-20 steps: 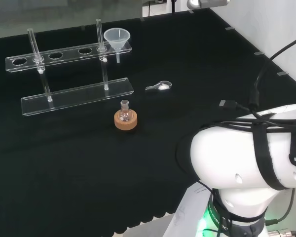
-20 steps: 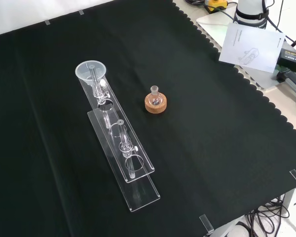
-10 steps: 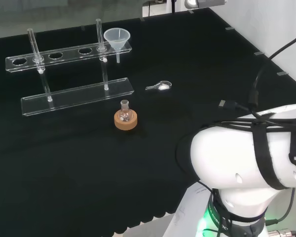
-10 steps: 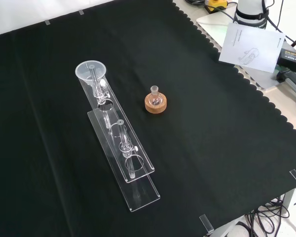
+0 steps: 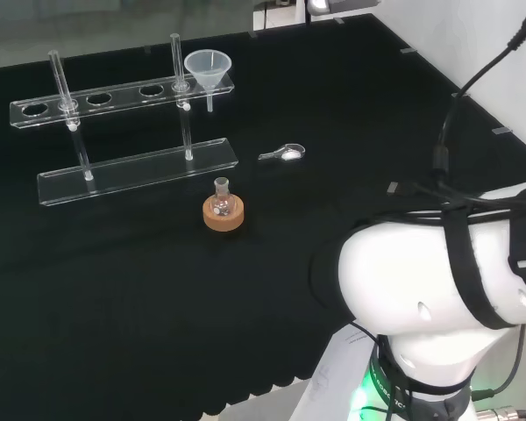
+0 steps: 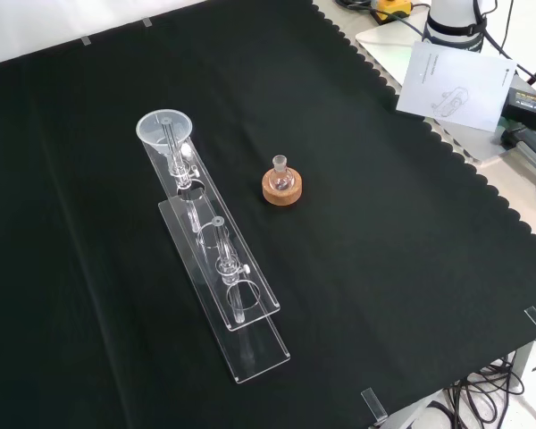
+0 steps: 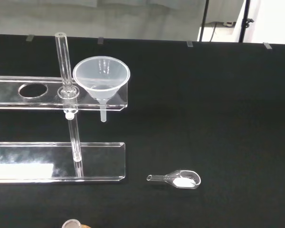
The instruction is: Pick up the funnel from the transparent funnel stand.
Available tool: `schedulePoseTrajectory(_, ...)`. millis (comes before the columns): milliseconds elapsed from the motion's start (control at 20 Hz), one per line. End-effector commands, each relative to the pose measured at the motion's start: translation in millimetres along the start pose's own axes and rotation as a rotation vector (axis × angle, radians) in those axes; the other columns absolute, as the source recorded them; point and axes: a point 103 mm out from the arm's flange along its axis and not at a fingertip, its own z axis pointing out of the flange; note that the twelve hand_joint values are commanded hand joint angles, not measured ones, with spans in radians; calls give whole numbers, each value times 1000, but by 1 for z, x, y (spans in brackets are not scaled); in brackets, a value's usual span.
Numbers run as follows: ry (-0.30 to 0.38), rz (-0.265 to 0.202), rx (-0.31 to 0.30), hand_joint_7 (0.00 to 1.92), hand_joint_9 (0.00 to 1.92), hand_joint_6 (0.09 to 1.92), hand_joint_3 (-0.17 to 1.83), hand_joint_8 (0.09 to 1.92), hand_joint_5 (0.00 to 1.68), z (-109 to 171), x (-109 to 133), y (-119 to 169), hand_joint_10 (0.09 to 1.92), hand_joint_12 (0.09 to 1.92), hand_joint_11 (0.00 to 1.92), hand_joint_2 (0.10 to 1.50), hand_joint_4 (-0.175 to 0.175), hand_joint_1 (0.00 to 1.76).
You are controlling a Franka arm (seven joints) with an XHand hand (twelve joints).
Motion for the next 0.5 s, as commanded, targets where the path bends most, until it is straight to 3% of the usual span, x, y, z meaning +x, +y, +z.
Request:
schedulePoseTrajectory(50,-16,28,19,1,45,87,423,140,73,8,1,18,613,1293,0,1136,46,0)
schedulePoseTrajectory(500,-29,-18,83,0,59,87,380,158,80,35,-3,82,626,1320,0,1129,44,10)
